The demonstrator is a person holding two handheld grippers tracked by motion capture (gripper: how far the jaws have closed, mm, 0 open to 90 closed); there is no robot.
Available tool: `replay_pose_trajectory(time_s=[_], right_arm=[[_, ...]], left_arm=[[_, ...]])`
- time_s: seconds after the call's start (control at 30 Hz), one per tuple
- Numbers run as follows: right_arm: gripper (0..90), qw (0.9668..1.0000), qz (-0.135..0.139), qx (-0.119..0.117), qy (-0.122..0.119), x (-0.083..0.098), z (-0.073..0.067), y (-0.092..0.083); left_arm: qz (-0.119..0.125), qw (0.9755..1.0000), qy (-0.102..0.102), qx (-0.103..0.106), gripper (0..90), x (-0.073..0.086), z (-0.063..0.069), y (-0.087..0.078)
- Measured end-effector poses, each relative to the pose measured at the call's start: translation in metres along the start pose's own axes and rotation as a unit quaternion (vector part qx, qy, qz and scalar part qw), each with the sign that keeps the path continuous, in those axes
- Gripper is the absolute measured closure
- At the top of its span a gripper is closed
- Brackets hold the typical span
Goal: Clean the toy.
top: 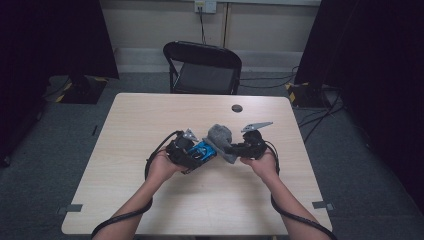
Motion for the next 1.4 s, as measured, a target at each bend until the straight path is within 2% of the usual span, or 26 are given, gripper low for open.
replay_pose_trajectory(time_s=[0.27, 0.63, 0.83, 0.93, 1.07, 1.17, 1.4], right_arm=[[77.4, 0.9999, -0.004, -0.014, -0.001, 0.010, -0.006, 0.000], [77.3, 0.9991, -0.011, -0.040, -0.005, 0.019, -0.017, 0.004], [77.2, 0.9993, -0.003, -0.035, 0.014, 0.021, -0.007, -0.009], [77.2, 0.9995, 0.002, -0.022, 0.021, 0.022, 0.001, -0.016], [77.2, 0.9991, 0.020, -0.002, 0.039, 0.019, 0.012, -0.024], [77.2, 0.9976, 0.039, 0.012, 0.055, 0.013, 0.021, -0.028], [77.3, 0.9961, 0.053, 0.040, 0.059, -0.006, 0.028, -0.030]], left_arm=[[0.005, 0.9998, -0.020, -0.006, 28.3, 0.003, -0.012, 0.000], [0.006, 0.9988, -0.042, -0.025, 28.3, 0.008, -0.029, -0.002], [0.009, 0.9984, -0.047, -0.031, 28.3, 0.012, -0.037, -0.010], [0.012, 0.9982, -0.049, -0.031, 28.3, 0.012, -0.038, -0.015], [0.019, 0.9986, -0.043, -0.025, 28.3, 0.010, -0.032, -0.020], [0.021, 0.9992, -0.030, -0.017, 28.3, 0.007, -0.022, -0.021], [0.026, 0.9996, 0.003, 0.008, 28.3, -0.002, 0.006, -0.016]])
Point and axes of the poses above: each handheld gripper's, and its own axes: y roughly forward along the jaws, x roughly out of its underside, z roughly to its right, the point moved 5 cm from there along y, roughly forward along the jaws, and after that the axes turned 3 degrees about -x, right-handed, at the moved point
